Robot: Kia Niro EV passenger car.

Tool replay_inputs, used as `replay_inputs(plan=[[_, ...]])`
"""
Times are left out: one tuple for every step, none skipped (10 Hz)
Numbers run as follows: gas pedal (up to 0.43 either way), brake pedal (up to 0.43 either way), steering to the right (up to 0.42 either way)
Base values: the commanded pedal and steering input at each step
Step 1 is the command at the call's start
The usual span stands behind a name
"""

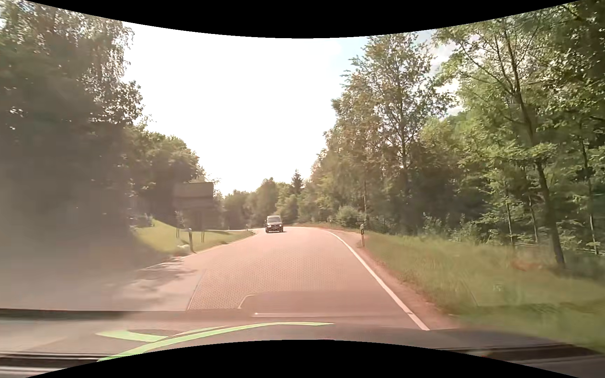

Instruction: Follow the waypoints while adhering to traffic rules and regulations

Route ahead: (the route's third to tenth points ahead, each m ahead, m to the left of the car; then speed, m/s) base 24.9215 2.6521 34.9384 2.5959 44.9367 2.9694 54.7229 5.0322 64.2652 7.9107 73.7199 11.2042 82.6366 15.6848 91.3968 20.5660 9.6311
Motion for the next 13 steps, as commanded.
replay_inputs(plan=[[0.299, 0.000, 0.045], [0.299, 0.000, 0.038], [0.311, 0.000, 0.031], [0.311, 0.000, 0.023], [0.311, 0.000, 0.015], [0.311, 0.000, 0.010], [0.319, 0.000, 0.008], [0.319, 0.000, 0.007], [0.319, 0.000, 0.007], [0.319, 0.000, 0.006], [0.319, 0.000, 0.003], [0.319, 0.000, 0.000], [0.319, 0.000, -0.001]])
